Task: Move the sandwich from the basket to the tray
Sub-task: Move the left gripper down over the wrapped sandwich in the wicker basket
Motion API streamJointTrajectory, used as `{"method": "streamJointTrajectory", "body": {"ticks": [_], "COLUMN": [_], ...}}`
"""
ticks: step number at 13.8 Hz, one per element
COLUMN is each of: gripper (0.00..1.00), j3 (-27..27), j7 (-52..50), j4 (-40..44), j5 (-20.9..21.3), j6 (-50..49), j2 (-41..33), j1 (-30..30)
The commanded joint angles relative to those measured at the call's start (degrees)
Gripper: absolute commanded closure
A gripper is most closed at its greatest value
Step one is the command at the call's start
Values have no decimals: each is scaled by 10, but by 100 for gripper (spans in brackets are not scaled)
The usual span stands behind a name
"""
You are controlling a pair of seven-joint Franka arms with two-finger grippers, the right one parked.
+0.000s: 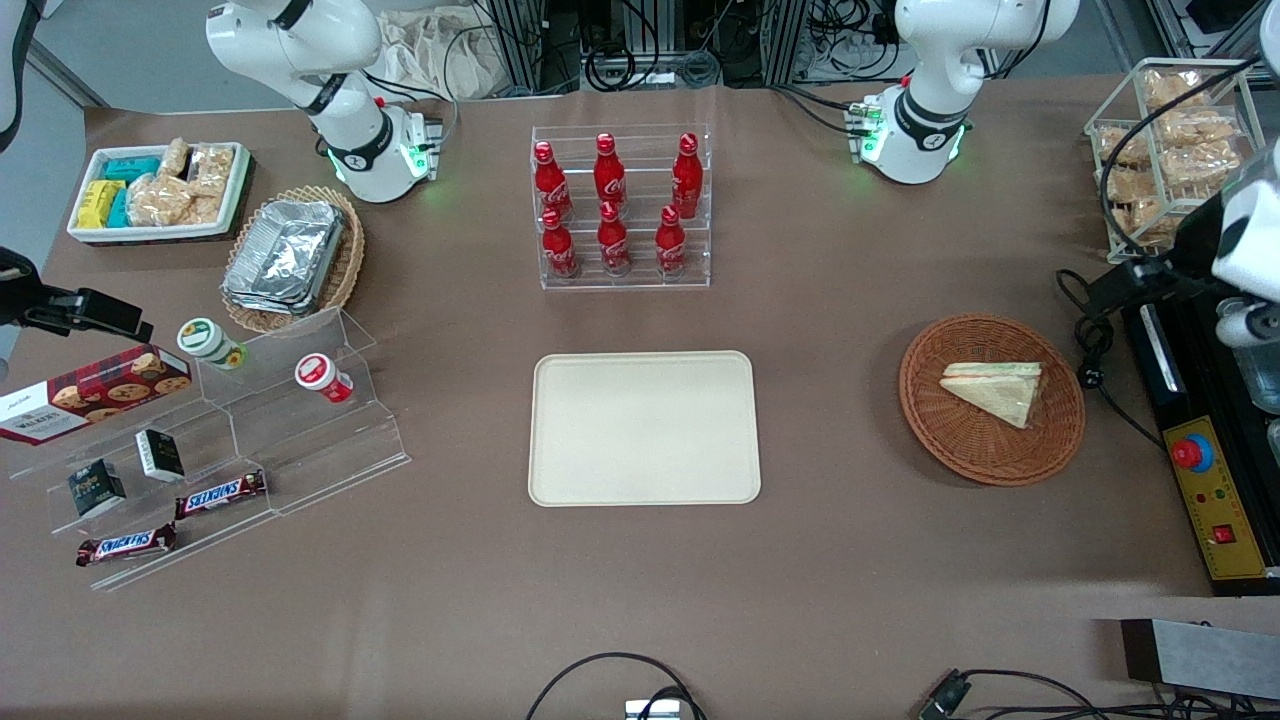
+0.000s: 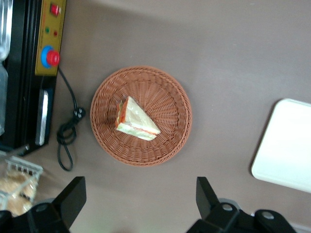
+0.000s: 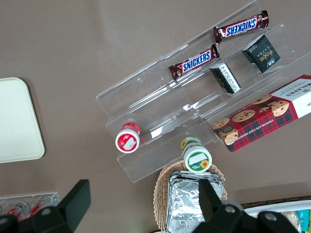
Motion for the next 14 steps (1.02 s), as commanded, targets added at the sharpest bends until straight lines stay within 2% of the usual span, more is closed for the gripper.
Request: {"method": "streamJointTrajectory", "body": {"ticks": [1, 6, 10, 14], "gripper": [0, 0, 0, 0], "j3": [-4, -2, 1, 5], "j7": [-96, -222, -256, -256], "j4": [-36, -170, -345, -391], "j5": [5, 7, 14, 14], "j6": [36, 163, 331, 397], "j2": [1, -9, -57, -55], "j1": [3, 4, 9, 36]}}
